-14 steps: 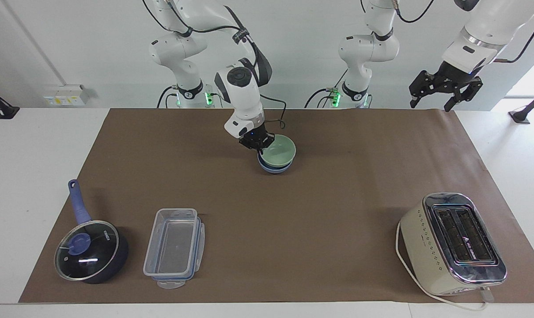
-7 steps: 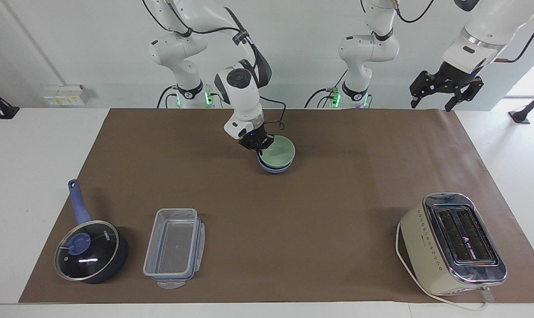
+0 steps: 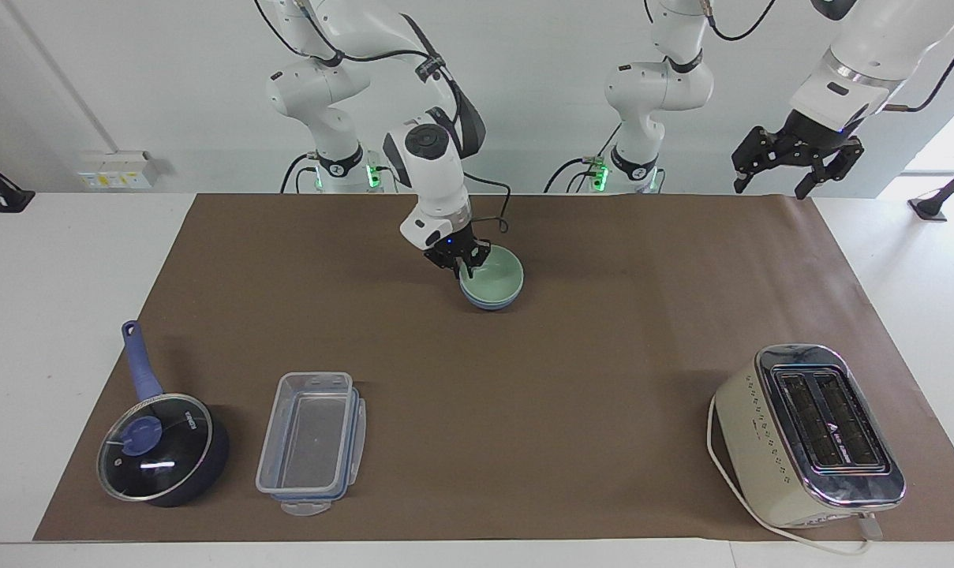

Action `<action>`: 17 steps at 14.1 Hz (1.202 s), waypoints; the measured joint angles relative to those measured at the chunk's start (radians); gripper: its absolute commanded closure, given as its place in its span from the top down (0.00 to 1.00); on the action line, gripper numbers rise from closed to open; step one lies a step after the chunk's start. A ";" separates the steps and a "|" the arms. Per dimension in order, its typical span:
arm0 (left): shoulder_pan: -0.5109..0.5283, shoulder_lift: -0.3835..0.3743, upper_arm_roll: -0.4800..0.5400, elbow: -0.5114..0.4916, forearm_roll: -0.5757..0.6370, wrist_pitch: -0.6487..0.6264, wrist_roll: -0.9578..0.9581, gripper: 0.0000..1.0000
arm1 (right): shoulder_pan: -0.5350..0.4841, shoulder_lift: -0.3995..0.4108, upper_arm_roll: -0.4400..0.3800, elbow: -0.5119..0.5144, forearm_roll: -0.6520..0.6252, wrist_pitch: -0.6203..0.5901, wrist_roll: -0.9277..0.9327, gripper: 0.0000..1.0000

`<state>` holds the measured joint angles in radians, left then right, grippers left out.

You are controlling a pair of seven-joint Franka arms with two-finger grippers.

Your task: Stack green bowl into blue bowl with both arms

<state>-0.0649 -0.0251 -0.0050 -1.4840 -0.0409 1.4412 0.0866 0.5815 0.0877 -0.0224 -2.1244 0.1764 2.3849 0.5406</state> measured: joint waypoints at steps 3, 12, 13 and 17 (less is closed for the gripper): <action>0.000 0.000 0.000 0.000 0.000 0.000 0.000 1.00 | -0.085 -0.021 -0.004 0.128 -0.054 -0.126 -0.002 1.00; 0.000 0.000 0.000 0.000 0.000 0.000 0.000 1.00 | -0.320 -0.094 -0.014 0.428 -0.151 -0.537 -0.145 1.00; 0.000 0.000 0.000 0.000 0.000 0.000 0.000 1.00 | -0.337 -0.107 -0.014 0.450 -0.154 -0.579 -0.152 1.00; 0.000 0.000 0.000 0.000 0.000 0.000 0.000 1.00 | -0.396 -0.126 -0.014 0.548 -0.167 -0.731 -0.197 1.00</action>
<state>-0.0649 -0.0252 -0.0051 -1.4844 -0.0408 1.4411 0.0866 0.1855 -0.0384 -0.0368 -1.5763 0.0093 1.6542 0.3435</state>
